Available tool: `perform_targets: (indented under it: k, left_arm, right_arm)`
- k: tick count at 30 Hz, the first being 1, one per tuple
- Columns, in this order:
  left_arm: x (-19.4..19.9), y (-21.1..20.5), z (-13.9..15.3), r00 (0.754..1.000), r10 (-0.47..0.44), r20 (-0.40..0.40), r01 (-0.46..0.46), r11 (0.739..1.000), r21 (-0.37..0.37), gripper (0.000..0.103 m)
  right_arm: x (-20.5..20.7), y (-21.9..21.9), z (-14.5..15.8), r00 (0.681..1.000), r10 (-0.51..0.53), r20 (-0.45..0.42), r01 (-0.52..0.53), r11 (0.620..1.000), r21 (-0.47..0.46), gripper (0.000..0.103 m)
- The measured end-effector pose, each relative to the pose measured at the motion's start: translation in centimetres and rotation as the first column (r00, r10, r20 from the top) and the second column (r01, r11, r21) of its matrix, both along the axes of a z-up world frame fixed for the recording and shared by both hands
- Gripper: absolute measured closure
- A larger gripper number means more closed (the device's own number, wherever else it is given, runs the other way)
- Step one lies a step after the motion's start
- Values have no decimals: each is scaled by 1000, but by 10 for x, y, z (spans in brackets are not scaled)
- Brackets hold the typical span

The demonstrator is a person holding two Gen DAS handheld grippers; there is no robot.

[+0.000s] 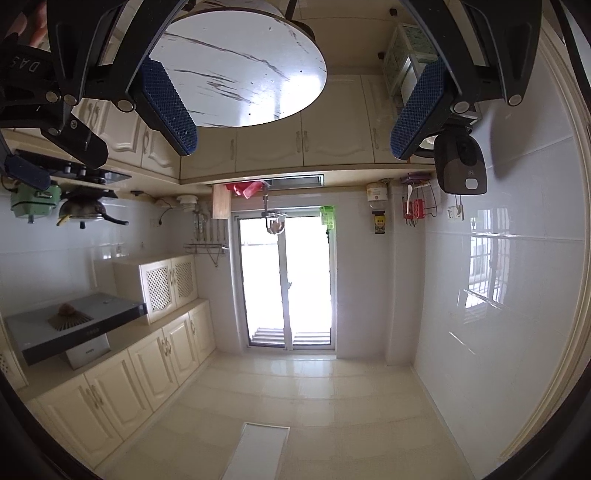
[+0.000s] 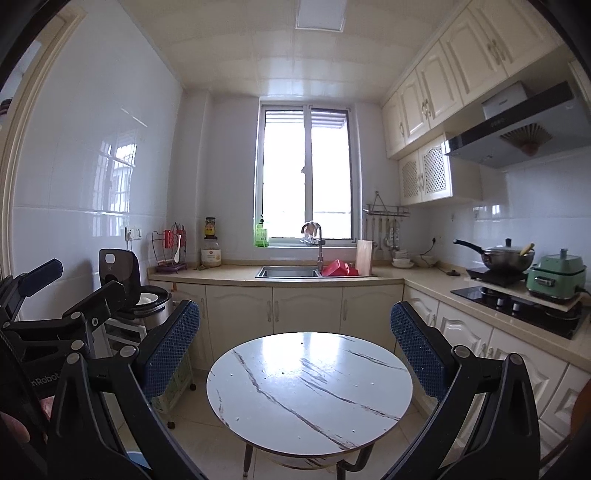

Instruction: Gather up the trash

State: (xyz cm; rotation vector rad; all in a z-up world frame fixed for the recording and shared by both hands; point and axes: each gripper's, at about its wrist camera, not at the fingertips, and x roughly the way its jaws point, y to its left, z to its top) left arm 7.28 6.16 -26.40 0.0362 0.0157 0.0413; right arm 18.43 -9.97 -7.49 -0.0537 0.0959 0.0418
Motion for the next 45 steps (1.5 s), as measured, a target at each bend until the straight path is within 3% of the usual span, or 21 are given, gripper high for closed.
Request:
perform_targets:
  k: [45]
  left_arm:
    - [13, -12, 7, 1000, 8, 16, -8, 1000, 14, 1]
  right_arm:
    - [-3, 1, -13, 1000, -24, -15, 24, 1000, 3, 0]
